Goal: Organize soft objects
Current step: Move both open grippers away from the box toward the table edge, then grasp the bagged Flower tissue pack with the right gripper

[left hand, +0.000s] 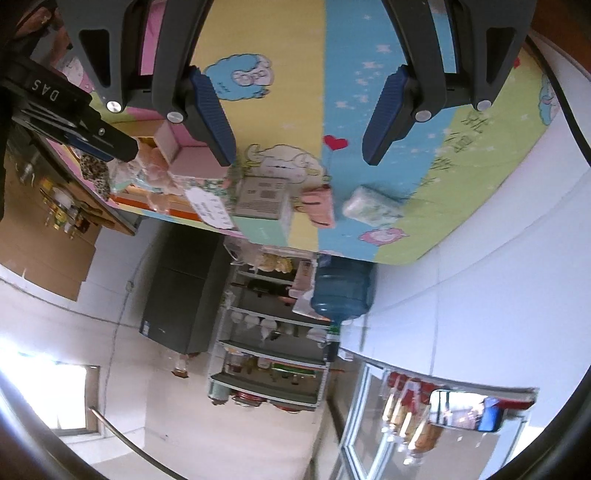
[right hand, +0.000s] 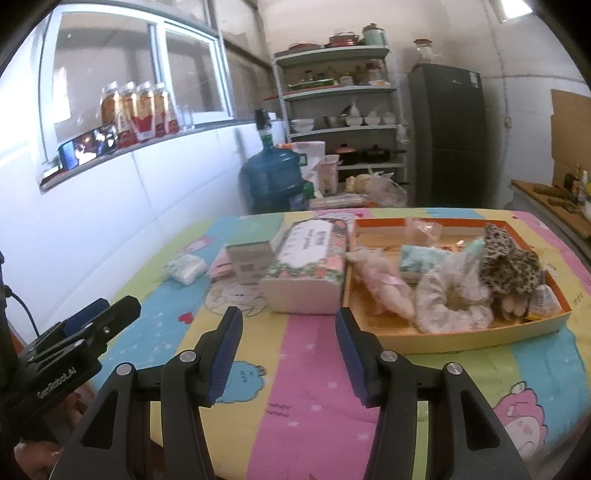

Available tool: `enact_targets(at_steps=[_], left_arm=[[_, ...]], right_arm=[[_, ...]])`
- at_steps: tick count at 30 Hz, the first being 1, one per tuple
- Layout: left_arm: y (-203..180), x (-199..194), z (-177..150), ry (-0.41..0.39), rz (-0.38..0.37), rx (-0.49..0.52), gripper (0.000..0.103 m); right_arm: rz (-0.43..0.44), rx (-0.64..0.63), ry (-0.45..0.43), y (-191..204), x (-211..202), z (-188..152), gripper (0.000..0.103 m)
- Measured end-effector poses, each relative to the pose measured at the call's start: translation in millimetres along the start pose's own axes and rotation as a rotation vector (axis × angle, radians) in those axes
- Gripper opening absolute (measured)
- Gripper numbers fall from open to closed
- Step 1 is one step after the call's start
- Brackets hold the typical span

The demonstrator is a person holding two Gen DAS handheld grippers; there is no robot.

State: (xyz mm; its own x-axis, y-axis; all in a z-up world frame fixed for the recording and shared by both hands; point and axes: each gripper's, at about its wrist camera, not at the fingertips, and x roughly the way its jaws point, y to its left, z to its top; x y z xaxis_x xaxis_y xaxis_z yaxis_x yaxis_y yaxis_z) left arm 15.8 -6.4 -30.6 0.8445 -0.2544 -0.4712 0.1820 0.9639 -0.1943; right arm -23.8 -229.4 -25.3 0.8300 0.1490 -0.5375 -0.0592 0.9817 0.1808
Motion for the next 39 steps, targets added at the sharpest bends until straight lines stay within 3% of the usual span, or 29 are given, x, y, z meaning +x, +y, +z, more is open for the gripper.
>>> enact_targets(at_steps=[10, 22, 25, 28, 32, 36, 39], left_arm=[[42, -5, -6, -0.003, 0.063, -0.058, 0.071], [93, 0, 3, -0.024, 0.139, -0.126, 0.071], [105, 4, 4, -0.023, 0.157, -0.145, 0.071], [113, 8, 3, -0.018, 0.167, -0.158, 0.071], [124, 14, 3, -0.01, 0.173, -0.176, 0.071], [131, 20, 6, -0.007, 0.179, -0.182, 0.071], [137, 25, 8, -0.004, 0.184, -0.187, 0.071]], right_arm=[[0.051, -0.062, 0.026, 38, 15, 0, 0.054], [0.203, -0.12, 0.092, 80, 58, 13, 0.054], [0.293, -0.176, 0.138, 96, 81, 25, 0.054], [0.351, -0.243, 0.176, 113, 104, 39, 0.074], [0.421, -0.358, 0.233, 138, 147, 60, 0.076], [0.436, -0.492, 0.308, 164, 197, 72, 0.076], [0.376, -0.573, 0.342, 181, 230, 74, 0.076]])
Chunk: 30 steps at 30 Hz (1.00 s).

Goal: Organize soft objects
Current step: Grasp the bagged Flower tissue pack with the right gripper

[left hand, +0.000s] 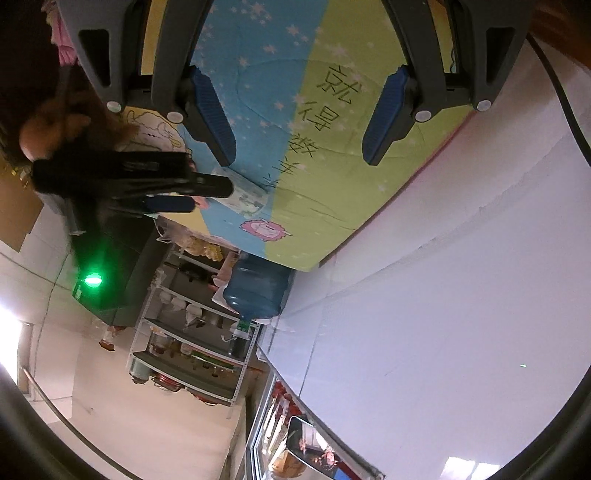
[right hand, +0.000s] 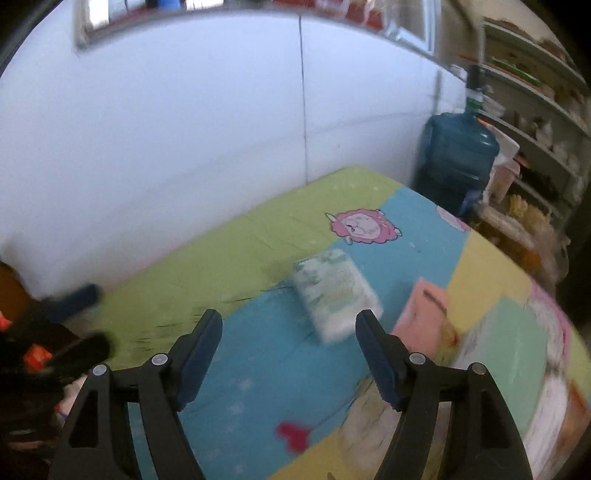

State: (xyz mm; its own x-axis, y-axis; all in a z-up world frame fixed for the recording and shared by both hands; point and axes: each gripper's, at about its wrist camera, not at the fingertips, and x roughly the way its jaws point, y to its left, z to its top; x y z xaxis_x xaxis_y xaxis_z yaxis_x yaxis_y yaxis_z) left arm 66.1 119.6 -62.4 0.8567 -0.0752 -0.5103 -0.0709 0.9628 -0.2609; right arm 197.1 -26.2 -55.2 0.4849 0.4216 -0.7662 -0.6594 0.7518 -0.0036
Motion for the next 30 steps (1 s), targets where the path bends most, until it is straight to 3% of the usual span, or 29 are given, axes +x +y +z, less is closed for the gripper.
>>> enact_targets(at_steps=[7, 19, 22, 30], left_arm=[[8, 15, 7, 0.013, 0.005, -0.016, 0.071], [-1, 40, 24, 0.049, -0.017, 0.034, 0.071], [-4, 44, 29, 0.052, -0.015, 0.036, 0.071], [-15, 49, 32, 0.061, -0.01, 0.057, 0.071]], right_arm=[[-0.013, -0.057, 0.084, -10, 40, 18, 0.076], [0.026, 0.004, 0.172, -28, 74, 13, 0.076], [0.017, 0.027, 0.157, -30, 71, 9, 0.058], [0.031, 0.072, 0.118, -28, 54, -7, 0.048]])
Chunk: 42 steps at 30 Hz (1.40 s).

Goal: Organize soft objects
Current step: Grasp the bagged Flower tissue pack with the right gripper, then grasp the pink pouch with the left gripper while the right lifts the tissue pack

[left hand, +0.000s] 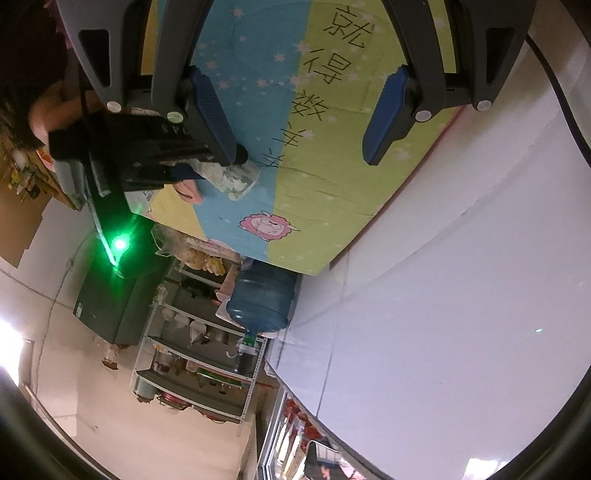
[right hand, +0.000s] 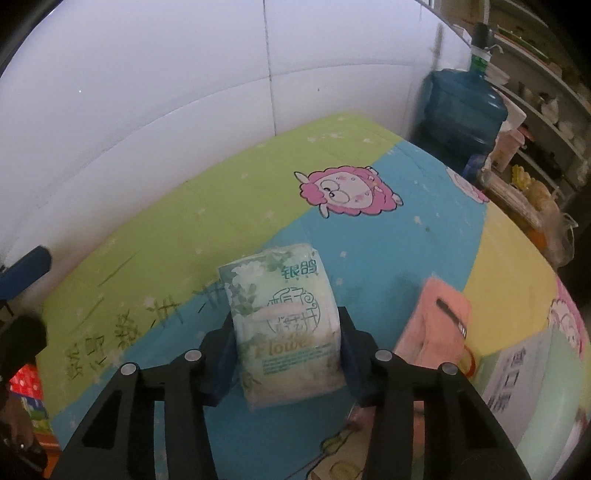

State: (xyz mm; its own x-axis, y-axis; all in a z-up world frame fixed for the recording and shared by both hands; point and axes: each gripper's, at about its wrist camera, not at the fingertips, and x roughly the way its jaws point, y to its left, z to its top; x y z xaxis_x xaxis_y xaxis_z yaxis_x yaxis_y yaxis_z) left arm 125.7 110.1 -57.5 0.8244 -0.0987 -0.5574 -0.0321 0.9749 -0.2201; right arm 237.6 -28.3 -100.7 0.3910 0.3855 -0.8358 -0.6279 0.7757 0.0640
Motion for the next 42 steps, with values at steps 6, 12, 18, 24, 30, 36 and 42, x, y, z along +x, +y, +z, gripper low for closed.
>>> enact_targets(at_steps=[6, 12, 18, 24, 30, 36, 42], left_arm=[[-9, 1, 5, 0.014, -0.02, 0.028, 0.071], [-35, 20, 29, 0.097, -0.113, 0.093, 0.071], [-95, 71, 37, 0.219, -0.161, 0.18, 0.071], [-134, 120, 28, 0.296, -0.128, 0.211, 0.071], [-133, 146, 26, 0.341, -0.142, 0.138, 0.07], [-120, 159, 22, 0.368, -0.262, -0.001, 0.069], [-123, 157, 13, 0.308, -0.239, 0.055, 0.036]], right_arm=[[0.063, 0.041, -0.068, 11, -45, -37, 0.047], [0.1, 0.108, -0.124, 23, -101, -97, 0.047], [0.099, 0.198, -0.198, 26, -145, -145, 0.048], [0.114, 0.301, -0.254, 15, -169, -177, 0.048], [0.132, 0.337, -0.291, 3, -189, -194, 0.048], [0.147, 0.356, -0.307, -9, -185, -198, 0.048], [0.152, 0.376, -0.316, -15, -185, -201, 0.048]])
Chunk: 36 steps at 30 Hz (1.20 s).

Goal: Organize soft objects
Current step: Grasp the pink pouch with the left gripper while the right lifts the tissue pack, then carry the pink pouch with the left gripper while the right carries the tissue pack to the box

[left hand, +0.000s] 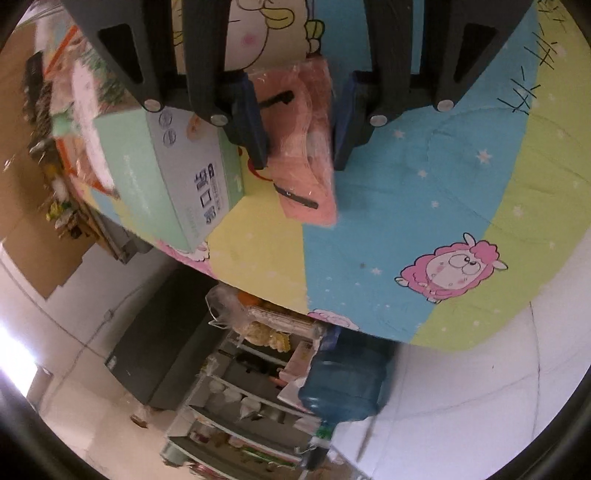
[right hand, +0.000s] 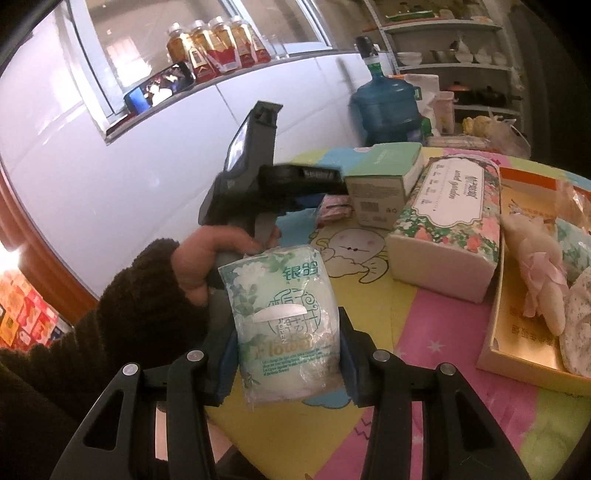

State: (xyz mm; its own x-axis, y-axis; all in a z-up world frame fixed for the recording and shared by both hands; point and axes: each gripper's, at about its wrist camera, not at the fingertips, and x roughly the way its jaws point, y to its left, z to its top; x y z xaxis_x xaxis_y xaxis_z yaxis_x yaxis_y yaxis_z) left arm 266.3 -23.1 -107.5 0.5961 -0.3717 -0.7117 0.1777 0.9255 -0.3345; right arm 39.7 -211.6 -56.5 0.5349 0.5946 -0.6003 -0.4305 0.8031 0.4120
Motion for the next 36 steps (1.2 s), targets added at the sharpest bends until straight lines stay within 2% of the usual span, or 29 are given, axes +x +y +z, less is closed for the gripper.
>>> enact_targets(at_steps=[8, 22, 28, 36], left_arm=[[0, -17, -8, -0.009, 0.0, 0.01, 0.032], [-17, -111, -36, -0.179, -0.018, 0.061, 0.031], [-37, -147, -54, -0.232, -0.046, 0.098, 0.031], [-74, -164, -75, -0.235, -0.127, 0.141, 0.031]], right_arm=[[-0.002, 0.017, -0.003, -2, 1, 2, 0.048], [-0.018, 0.009, -0.031, 7, -4, 3, 0.048], [-0.08, 0.017, -0.077, 4, -18, 3, 0.048], [-0.158, 0.062, -0.133, -13, -43, -5, 0.048]])
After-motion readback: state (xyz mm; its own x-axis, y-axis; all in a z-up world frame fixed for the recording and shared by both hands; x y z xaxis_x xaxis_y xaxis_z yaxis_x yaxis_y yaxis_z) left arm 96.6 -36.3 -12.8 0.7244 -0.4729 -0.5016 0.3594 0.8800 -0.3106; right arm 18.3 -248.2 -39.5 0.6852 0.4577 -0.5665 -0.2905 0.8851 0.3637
